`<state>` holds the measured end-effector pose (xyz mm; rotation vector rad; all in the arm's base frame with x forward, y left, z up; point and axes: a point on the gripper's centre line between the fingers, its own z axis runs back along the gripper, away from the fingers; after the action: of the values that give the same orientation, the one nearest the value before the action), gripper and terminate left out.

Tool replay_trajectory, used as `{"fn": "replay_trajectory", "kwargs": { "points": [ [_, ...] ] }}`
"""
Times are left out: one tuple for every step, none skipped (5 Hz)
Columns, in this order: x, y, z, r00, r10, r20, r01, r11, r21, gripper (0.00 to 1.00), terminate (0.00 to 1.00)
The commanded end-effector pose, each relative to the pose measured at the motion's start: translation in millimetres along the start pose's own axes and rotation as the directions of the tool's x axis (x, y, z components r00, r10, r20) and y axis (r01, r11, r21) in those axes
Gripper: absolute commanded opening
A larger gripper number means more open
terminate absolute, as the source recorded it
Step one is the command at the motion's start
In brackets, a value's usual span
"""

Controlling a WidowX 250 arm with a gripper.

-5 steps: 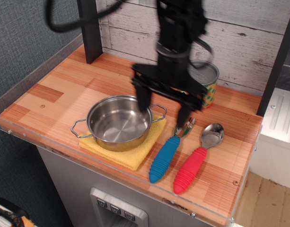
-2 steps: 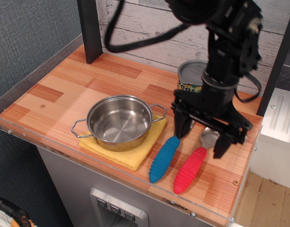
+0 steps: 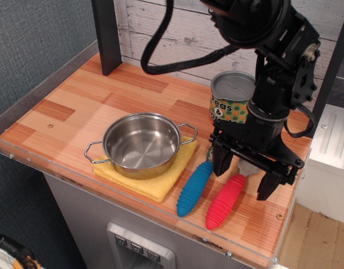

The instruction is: Pick up the red spoon and place it on the left of the pot

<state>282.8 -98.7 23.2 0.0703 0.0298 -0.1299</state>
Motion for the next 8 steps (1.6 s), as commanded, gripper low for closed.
{"fn": "replay_trajectory", "kwargs": {
  "points": [
    [1.1,-4.3,2.3,0.999,-0.018,0.042,0.018,1.0,-0.006,1.0,0.0],
    [0.2,-3.5,-4.3,0.999,-0.019,0.034,0.02,1.0,-0.015,1.0,0.0],
    [1.2,-1.6,-8.4,1.0,-0.009,0.027,0.01,1.0,-0.022,1.0,0.0],
    [0.7,-1.3,-10.6,1.0,0.001,0.024,-0.001,1.0,-0.01,0.0,0.0],
    [0.7,1.0,-10.7,1.0,0.003,0.025,-0.002,1.0,-0.022,0.0,0.0],
    [-0.7,5.3,1.6,0.998,0.013,0.058,-0.011,0.999,-0.03,0.0,0.0],
    [-1.6,10.0,17.5,0.997,0.028,0.075,-0.026,0.999,-0.028,0.0,0.0],
    [-4.5,15.7,30.9,0.994,0.042,0.099,-0.039,0.998,-0.04,0.0,0.0]
  ]
}}
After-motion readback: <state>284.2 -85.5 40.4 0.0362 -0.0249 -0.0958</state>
